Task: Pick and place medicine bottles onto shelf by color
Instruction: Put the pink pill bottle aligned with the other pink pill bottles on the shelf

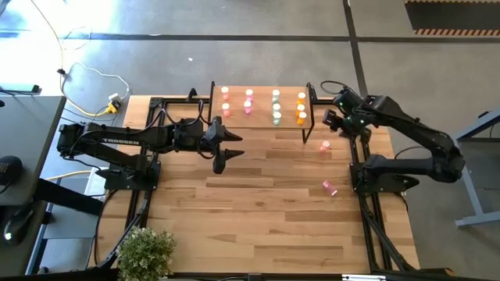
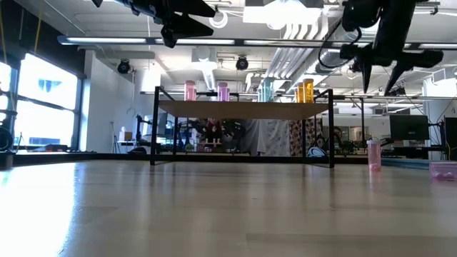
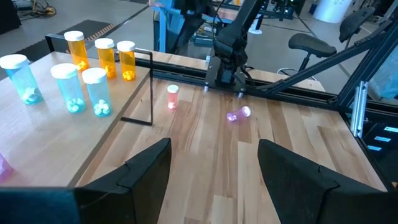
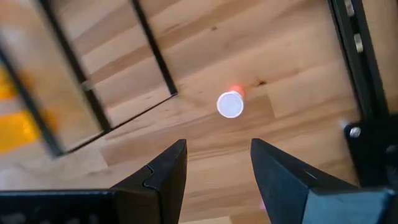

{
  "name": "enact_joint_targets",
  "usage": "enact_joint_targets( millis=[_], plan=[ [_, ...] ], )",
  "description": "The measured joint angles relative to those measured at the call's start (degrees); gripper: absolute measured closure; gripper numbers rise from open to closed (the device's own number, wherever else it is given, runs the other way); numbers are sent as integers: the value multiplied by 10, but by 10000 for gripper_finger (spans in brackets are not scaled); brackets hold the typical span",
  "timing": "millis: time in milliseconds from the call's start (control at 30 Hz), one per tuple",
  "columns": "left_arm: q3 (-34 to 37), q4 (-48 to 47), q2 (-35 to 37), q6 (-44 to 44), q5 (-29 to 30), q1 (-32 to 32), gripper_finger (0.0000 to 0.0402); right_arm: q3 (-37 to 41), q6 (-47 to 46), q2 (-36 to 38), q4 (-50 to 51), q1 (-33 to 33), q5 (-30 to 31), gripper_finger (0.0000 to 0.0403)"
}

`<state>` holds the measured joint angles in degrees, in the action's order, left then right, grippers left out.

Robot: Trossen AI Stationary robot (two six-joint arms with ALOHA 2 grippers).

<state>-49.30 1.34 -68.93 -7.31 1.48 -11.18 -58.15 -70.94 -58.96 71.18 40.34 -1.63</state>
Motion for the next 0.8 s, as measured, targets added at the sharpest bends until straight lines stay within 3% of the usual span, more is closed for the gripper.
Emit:
enact_joint_targets(
  millis=[200,800],
  plan=[
    [0,-1,0,0,0,0,172,41,-76,0,-21,21,-29,234],
    [0,-1,0,0,0,0,172,153,-246,0,-156,21,-25,234]
  ],
)
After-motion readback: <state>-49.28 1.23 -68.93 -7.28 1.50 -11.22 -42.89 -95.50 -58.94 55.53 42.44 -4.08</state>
